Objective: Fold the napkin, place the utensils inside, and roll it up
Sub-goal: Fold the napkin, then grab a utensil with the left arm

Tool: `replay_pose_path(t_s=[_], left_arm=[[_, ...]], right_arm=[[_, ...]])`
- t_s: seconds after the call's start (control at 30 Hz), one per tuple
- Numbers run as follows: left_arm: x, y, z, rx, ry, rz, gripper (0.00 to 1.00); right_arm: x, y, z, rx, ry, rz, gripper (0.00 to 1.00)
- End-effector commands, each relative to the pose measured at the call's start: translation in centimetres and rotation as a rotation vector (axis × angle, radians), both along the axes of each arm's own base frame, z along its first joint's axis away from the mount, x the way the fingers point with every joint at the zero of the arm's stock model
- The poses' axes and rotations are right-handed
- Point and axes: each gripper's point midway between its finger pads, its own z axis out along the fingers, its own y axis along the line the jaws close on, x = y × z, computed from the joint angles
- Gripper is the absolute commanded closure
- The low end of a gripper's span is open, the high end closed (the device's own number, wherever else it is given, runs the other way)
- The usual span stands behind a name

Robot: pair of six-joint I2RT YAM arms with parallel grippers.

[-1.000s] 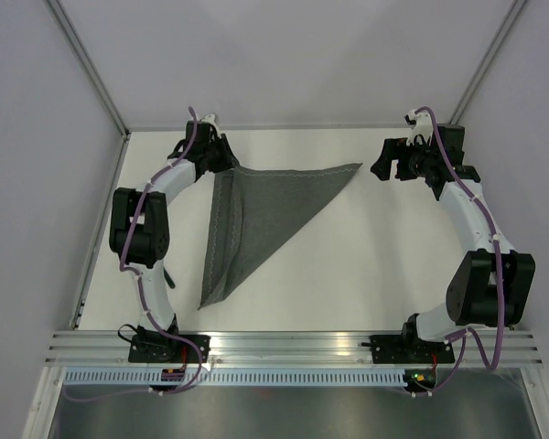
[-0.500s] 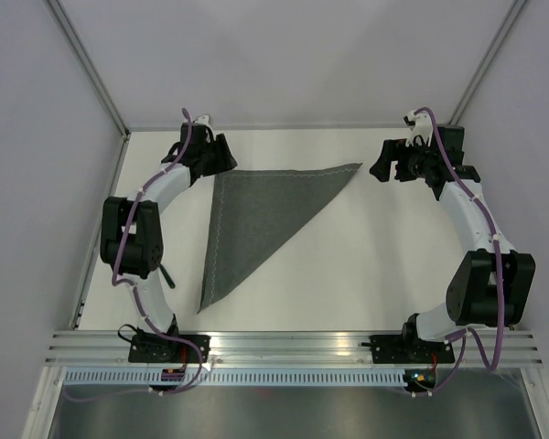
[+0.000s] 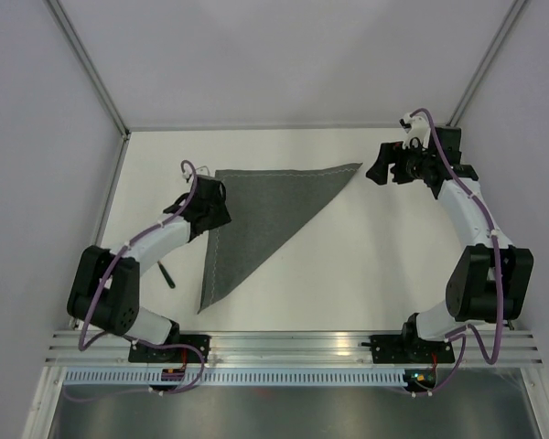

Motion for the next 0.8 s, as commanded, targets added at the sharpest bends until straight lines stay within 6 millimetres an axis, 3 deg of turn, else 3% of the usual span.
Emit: replay_pose_path(t_s=[0.0, 0.03, 0.2, 0.3, 0.6, 0.77], left_arm=[[-2.7, 4.4, 0.9, -0.002, -0.032, 0.322, 0.58], [-3.6, 5.3, 2.2, -0.016, -0.061, 0.379, 0.57], [-10.8, 10.5, 0.9, 0.008, 0.017, 0.726, 0.52], [-13.3, 12.9, 0.7, 0.045, 0.033, 0.852, 0.46], [-15.2, 16.2, -1.9, 0.12, 0.199, 0.945, 0.41], [-14.4, 17.4, -2.6, 0.127, 0.265, 0.952, 0.47]], right_arm=[[-0.2, 1.1, -0.7, 0.014, 0.031, 0.063, 0.1], [-0.3, 1.1, -1.0, 0.013, 0.038, 0.069, 0.11], [-0.4, 2.1, -2.6, 0.01, 0.065, 0.106, 0.11], [-0.6, 2.8, -3.9, 0.021, 0.082, 0.143, 0.12], [-0.6, 2.7, -5.8, -0.021, 0.081, 0.2, 0.14], [-0.9, 2.8, -6.8, -0.004, 0.106, 0.212, 0.14]])
